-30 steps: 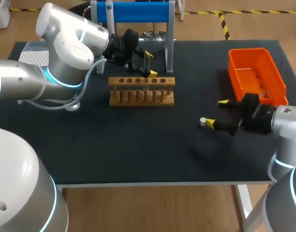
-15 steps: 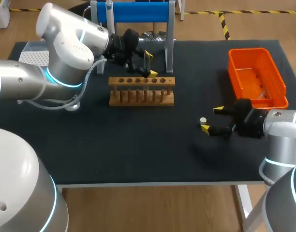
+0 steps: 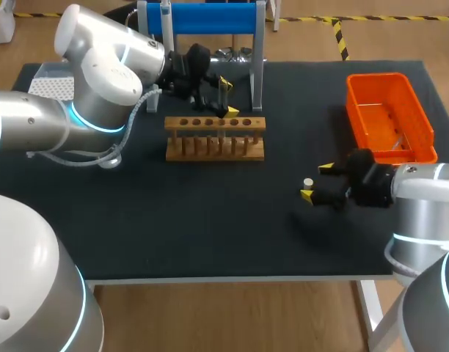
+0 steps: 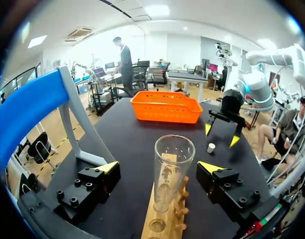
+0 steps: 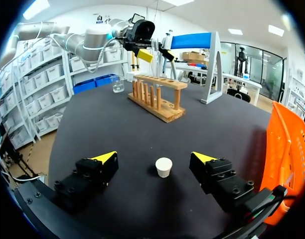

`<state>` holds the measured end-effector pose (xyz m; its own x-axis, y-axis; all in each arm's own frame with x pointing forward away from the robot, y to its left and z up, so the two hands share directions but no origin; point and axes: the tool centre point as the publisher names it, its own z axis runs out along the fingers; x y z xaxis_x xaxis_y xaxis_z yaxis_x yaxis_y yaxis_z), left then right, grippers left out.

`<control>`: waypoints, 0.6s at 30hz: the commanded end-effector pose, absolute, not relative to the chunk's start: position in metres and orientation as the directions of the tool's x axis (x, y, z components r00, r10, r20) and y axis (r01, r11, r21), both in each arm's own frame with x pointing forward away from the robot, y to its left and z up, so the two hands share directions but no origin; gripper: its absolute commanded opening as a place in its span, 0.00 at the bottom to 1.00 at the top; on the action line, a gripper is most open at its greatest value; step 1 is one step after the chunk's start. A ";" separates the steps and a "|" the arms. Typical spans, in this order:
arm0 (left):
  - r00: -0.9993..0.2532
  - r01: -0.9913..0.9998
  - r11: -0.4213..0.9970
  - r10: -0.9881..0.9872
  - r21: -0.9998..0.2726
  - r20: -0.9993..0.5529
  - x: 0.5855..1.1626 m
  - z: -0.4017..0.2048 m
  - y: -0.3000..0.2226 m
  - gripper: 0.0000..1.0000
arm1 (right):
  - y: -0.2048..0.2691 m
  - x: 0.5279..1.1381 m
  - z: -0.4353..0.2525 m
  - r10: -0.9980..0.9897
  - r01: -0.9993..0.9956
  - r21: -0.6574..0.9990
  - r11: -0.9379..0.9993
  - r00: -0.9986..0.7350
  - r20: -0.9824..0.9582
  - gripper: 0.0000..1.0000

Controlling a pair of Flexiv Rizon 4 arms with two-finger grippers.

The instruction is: Invert the test tube, pick up the pipette, mount the tip to pipette, aspirate from beaker and dispense into the tube, eject the tip, return the pipette, and cap with the stopper.

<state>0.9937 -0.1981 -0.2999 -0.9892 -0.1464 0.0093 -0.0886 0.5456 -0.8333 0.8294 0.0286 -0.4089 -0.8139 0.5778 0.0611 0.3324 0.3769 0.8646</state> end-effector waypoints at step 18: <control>-0.989 -0.090 0.548 -0.144 -0.831 0.012 0.995 -0.300 -0.198 1.00 | 0.036 0.838 -0.425 0.576 0.349 0.840 0.415 -0.816 0.054 0.65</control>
